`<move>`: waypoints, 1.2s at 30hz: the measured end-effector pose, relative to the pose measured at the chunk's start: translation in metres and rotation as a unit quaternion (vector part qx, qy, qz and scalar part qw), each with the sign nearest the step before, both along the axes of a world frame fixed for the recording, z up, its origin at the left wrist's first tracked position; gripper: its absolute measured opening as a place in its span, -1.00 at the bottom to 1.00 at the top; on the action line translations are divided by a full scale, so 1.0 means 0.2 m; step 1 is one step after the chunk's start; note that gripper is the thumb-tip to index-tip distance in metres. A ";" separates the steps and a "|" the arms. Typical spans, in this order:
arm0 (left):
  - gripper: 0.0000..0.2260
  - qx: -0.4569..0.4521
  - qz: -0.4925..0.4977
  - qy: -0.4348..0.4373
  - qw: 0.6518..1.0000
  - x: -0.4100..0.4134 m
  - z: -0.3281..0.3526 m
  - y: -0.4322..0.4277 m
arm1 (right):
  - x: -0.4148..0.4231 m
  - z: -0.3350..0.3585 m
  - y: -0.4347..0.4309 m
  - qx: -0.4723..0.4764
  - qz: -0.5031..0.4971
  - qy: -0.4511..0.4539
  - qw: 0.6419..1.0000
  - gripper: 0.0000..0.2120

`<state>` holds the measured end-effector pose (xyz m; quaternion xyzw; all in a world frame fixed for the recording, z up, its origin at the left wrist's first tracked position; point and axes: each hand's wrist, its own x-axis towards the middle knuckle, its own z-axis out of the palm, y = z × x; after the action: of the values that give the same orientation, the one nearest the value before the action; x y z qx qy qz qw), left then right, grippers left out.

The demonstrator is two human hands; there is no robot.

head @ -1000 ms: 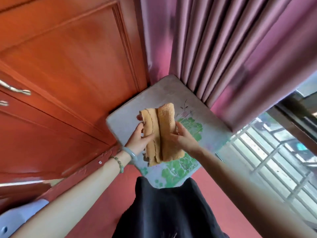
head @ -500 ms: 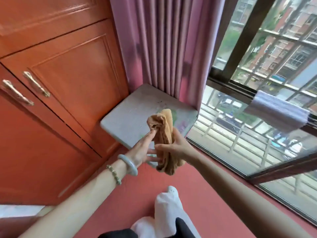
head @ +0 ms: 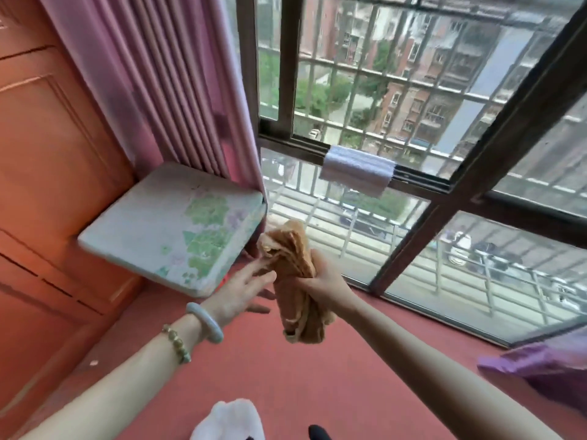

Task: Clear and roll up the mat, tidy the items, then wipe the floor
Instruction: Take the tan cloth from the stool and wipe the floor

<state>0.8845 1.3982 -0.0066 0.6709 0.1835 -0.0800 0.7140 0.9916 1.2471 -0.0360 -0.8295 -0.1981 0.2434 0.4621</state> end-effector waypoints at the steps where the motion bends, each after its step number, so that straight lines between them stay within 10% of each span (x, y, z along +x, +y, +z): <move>1: -0.71 -0.001 0.002 0.002 1.000 0.00 -0.01 -0.12 | 0.00 -0.01 -0.14 -0.006 -0.004 -0.005 1.000 -0.59; 13: -0.72 0.024 0.032 0.050 0.998 -0.35 -0.17 -1.06 | -0.08 -0.03 -1.58 -0.006 -0.066 0.026 0.997 -0.54; 36: -0.39 -0.021 -0.125 0.007 0.992 -1.08 -0.37 -2.46 | -1.36 0.04 -2.86 0.055 -0.189 0.015 0.980 -0.63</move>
<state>0.6691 0.9068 -0.0801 0.6729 0.1015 -0.1766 0.7112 0.7204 0.6760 -0.0286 -0.8215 -0.0439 0.1522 0.5477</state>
